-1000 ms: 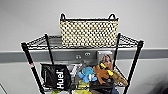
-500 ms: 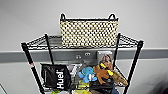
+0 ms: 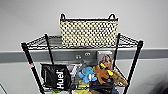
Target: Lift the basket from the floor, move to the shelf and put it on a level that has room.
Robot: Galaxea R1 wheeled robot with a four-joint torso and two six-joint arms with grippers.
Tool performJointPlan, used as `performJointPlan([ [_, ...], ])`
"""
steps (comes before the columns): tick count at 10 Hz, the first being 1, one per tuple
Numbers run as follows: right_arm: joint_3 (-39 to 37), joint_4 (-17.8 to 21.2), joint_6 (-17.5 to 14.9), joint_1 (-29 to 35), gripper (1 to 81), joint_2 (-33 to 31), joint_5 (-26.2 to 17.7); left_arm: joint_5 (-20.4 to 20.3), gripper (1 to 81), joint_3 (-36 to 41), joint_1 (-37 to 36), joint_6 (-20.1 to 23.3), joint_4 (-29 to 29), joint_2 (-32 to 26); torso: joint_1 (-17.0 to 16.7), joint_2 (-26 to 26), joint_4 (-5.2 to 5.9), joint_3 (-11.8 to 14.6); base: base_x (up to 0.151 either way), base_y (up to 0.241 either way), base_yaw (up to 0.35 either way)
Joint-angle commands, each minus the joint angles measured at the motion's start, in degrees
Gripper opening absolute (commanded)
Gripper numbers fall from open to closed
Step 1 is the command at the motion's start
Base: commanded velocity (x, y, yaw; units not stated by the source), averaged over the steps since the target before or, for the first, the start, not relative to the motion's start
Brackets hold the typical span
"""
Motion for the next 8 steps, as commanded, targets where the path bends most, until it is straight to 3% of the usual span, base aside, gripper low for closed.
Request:
performJointPlan([
  [1, -4.85, -2.1, -0.19, 1.41, 81.1, 2.32, -0.79, 2.57, 81.1, -4.33, -2.89, 0.62, 1.88, 1.66, 0.0, 0.0, 0.0, 0.0, 0.0, 0.0, 0.0],
  [8, -20.13, -5.69, -0.28, -2.89, 81.1, 15.05, -0.79, 2.57, 81.1, -15.57, 0.36, 0.62, 4.44, 11.07, 0.0, -0.02, 0.0, 0.02, 0.0, 0.0, 0.0],
])
